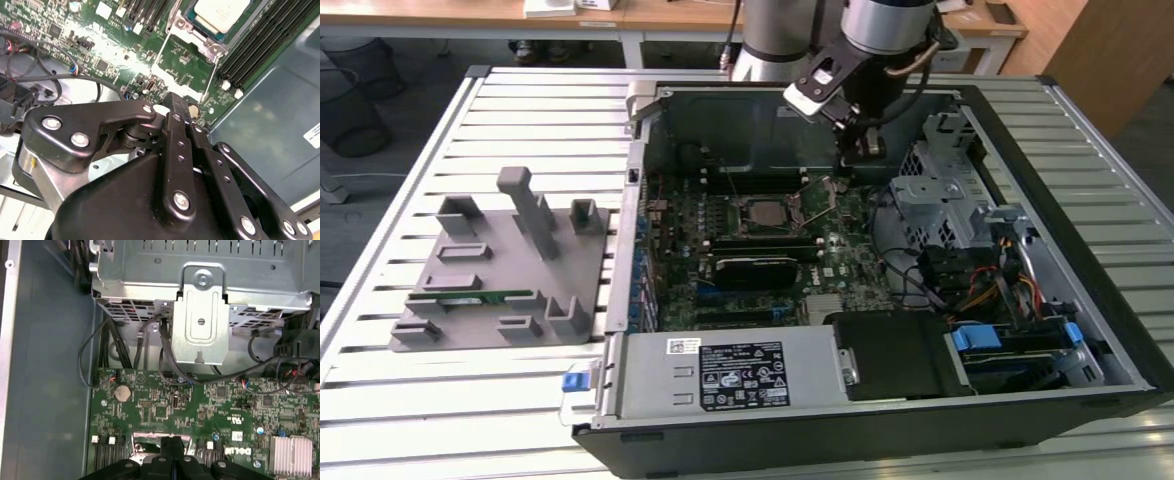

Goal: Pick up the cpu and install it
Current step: 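Close the cpu cover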

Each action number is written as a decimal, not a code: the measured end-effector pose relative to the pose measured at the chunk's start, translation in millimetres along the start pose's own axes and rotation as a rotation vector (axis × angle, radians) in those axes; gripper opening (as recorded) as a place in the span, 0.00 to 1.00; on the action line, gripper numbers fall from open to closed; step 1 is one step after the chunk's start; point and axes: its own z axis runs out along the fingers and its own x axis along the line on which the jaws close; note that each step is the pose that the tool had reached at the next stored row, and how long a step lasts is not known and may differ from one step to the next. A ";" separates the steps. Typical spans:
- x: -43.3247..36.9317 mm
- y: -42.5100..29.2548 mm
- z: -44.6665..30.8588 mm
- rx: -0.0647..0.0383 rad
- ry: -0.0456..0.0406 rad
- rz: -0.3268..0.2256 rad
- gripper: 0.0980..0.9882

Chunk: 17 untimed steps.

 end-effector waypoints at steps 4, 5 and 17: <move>2.7 1.6 6.4 0.000 -0.0002 0.000 0.01; 3.3 1.7 8.2 0.000 -0.0002 -0.001 0.01; 5.1 9.3 20.1 0.001 0.0000 -0.017 0.01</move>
